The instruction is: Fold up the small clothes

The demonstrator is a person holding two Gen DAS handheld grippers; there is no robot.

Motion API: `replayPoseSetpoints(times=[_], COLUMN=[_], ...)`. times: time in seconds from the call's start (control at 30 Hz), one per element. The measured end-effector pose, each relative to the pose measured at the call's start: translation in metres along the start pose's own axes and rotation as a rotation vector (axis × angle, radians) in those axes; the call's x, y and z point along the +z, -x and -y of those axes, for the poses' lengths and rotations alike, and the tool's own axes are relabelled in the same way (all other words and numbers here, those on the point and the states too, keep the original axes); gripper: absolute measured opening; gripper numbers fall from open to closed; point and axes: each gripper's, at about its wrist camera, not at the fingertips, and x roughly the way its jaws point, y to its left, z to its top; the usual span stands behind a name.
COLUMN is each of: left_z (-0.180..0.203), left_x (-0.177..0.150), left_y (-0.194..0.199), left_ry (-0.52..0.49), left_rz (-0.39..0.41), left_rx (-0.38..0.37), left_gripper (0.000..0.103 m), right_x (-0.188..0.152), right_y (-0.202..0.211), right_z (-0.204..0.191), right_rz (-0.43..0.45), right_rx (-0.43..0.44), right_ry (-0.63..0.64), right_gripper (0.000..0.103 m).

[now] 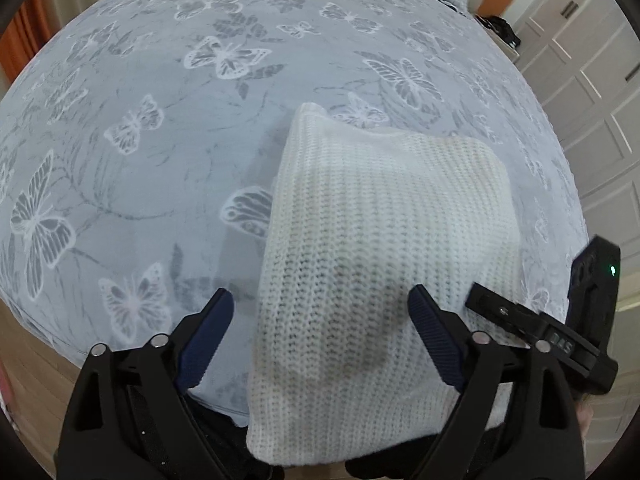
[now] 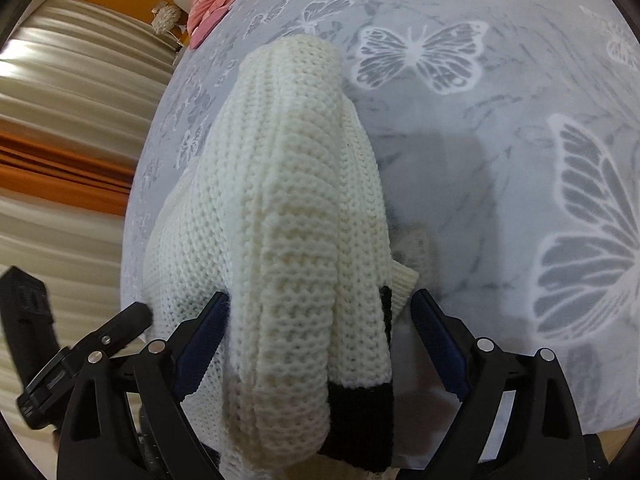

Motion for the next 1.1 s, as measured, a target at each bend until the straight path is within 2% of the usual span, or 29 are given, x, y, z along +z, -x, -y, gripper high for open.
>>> replayPoseSetpoints(times=[0.07, 0.13, 0.17, 0.2, 0.23, 0.27, 0.3, 0.33, 0.4, 0.43, 0.53, 0.7, 0.77, 0.9, 1.0, 1.1], left_z=[-0.011, -0.026, -0.034, -0.041, -0.046, -0.051, -0.052, -0.051, -0.039, -0.032, 0.002, 0.071, 0.097, 0.129, 0.131, 0.108], left_x=[0.0, -0.001, -0.003, -0.004, -0.006, -0.008, -0.008, -0.007, -0.004, -0.003, 0.0, 0.006, 0.012, 0.019, 0.027, 0.027], left_y=[-0.014, -0.033, -0.041, -0.05, -0.057, -0.064, -0.064, -0.062, -0.047, -0.039, -0.005, 0.063, 0.1, 0.174, 0.231, 0.287], left_ry=[0.062, 0.16, 0.212, 0.269, 0.302, 0.349, 0.371, 0.373, 0.342, 0.321, 0.253, 0.115, 0.05, -0.078, -0.142, -0.189], left_rz=[-0.039, -0.099, -0.123, -0.148, -0.167, -0.183, -0.187, -0.192, -0.193, -0.193, -0.177, -0.119, -0.074, 0.062, 0.165, 0.278], left_rx=[-0.042, -0.135, -0.185, -0.258, -0.313, -0.371, -0.409, -0.42, -0.439, -0.459, -0.526, -0.659, -0.715, -0.767, -0.8, -0.793], left_gripper=[0.093, 0.094, 0.094, 0.094, 0.094, 0.086, 0.07, 0.059, 0.048, 0.045, 0.045, 0.045, 0.045, 0.046, 0.047, 0.049], right_x=[0.0, 0.001, 0.001, 0.001, 0.0, -0.001, -0.001, -0.002, -0.005, -0.006, -0.009, -0.018, -0.027, -0.038, -0.047, -0.049], right_y=[-0.003, -0.004, -0.006, -0.009, -0.011, -0.011, -0.007, 0.0, 0.022, 0.04, 0.09, 0.206, 0.254, 0.321, 0.354, 0.364], right_z=[0.007, 0.013, 0.016, 0.019, 0.023, 0.023, 0.021, 0.017, 0.002, -0.006, -0.022, -0.041, -0.054, -0.09, -0.129, -0.163], right_rz=[-0.007, -0.017, -0.03, -0.04, -0.047, -0.046, -0.036, -0.026, 0.005, 0.035, 0.115, 0.301, 0.397, 0.559, 0.657, 0.69], right_rx=[0.036, 0.086, 0.114, 0.144, 0.171, 0.19, 0.19, 0.177, 0.144, 0.121, 0.065, 0.013, 0.006, 0.034, 0.08, 0.16], right_ry=[-0.032, -0.079, -0.107, -0.14, -0.167, -0.186, -0.177, -0.153, -0.085, -0.049, 0.011, 0.066, 0.103, 0.188, 0.282, 0.357], right_gripper=[0.089, 0.083, 0.078, 0.064, 0.058, 0.048, 0.042, 0.04, 0.037, 0.037, 0.037, 0.037, 0.037, 0.038, 0.039, 0.039])
